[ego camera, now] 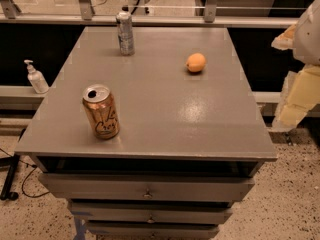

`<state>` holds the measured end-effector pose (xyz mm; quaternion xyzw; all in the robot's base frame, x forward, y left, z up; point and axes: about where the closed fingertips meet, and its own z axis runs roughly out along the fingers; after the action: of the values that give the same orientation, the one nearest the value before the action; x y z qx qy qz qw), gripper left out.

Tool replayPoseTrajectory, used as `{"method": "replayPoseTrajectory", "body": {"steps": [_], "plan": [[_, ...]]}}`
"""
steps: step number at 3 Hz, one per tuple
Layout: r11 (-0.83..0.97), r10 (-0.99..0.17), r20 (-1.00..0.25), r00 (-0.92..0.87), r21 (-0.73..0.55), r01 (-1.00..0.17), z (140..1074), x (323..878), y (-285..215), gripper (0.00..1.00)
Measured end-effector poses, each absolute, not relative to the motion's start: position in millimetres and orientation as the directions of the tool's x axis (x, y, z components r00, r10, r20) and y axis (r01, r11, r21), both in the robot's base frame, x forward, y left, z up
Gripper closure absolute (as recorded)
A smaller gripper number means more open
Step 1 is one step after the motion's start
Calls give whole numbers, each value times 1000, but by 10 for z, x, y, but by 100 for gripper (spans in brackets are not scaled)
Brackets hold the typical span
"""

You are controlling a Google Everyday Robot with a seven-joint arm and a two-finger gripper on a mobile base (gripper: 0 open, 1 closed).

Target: Pick orange can

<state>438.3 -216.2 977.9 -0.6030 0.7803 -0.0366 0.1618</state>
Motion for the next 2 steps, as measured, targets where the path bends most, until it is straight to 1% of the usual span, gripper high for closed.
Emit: {"method": "replayPoseTrajectory", "body": {"steps": [1, 2], "plan": [[270, -953, -209, -220, -252, -929, 9779, 4383, -2162, 0], [266, -940, -277, -199, -230, -936, 9669, 4390, -2001, 0]]}}
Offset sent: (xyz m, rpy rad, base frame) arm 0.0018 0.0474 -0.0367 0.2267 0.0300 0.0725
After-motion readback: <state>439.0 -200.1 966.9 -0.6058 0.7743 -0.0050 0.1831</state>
